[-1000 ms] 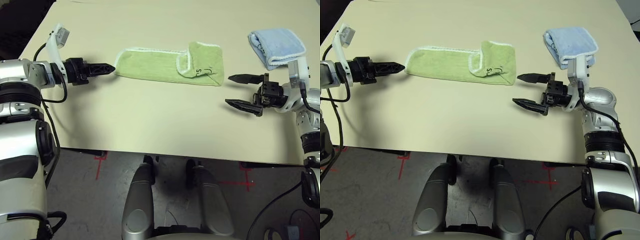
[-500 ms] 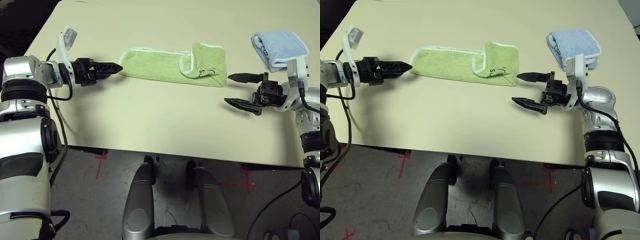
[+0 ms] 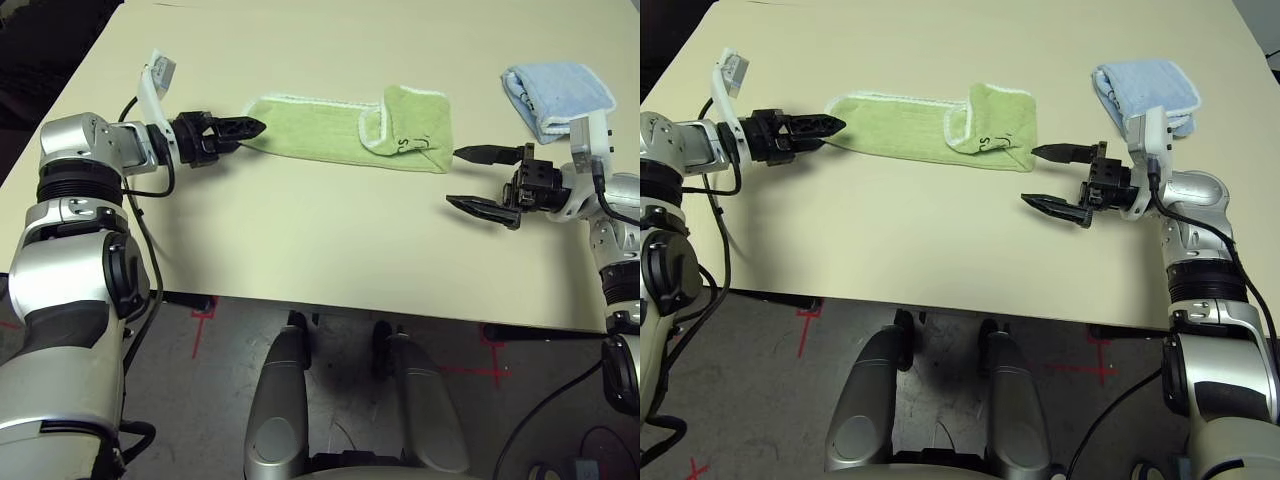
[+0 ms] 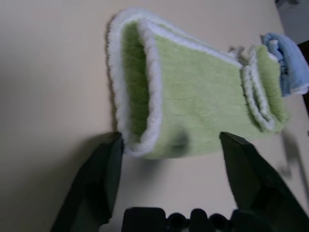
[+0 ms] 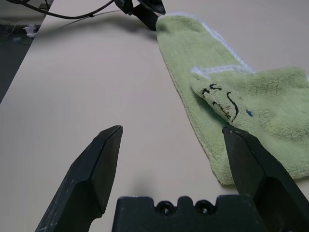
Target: Fold the towel and set it aside.
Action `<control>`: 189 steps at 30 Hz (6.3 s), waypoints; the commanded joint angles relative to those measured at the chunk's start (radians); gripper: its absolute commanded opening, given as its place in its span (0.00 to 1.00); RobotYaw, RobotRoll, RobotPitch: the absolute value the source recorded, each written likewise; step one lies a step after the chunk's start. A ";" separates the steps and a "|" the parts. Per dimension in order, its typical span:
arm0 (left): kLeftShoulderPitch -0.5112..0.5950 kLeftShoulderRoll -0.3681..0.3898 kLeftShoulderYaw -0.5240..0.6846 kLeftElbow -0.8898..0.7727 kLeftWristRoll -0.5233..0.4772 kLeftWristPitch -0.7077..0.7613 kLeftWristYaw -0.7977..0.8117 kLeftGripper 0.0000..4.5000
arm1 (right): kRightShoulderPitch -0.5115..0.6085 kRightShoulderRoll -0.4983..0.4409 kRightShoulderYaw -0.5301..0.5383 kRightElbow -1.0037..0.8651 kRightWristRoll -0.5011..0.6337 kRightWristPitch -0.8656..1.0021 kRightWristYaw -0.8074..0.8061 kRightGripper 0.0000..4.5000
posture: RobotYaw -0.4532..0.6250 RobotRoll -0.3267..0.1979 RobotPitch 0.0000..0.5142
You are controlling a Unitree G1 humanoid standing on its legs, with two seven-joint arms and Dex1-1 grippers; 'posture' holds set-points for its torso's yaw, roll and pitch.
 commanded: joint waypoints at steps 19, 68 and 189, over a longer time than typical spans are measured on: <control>-0.038 0.036 0.032 0.013 -0.006 -0.027 0.049 0.00 | 0.013 -0.010 -0.050 0.034 0.039 0.048 -0.086 1.00 | 0.51 0.62 0.56; -0.119 -0.027 -0.209 -0.334 -0.018 -0.012 -0.274 0.00 | -0.064 0.007 -0.033 0.158 -0.012 -0.030 -0.086 1.00 | 0.52 0.62 0.50; -0.030 -0.275 -0.146 0.166 0.119 -1.199 -0.365 0.00 | -0.262 0.211 0.006 0.160 -0.025 0.122 -0.256 0.00 | 0.49 0.62 0.52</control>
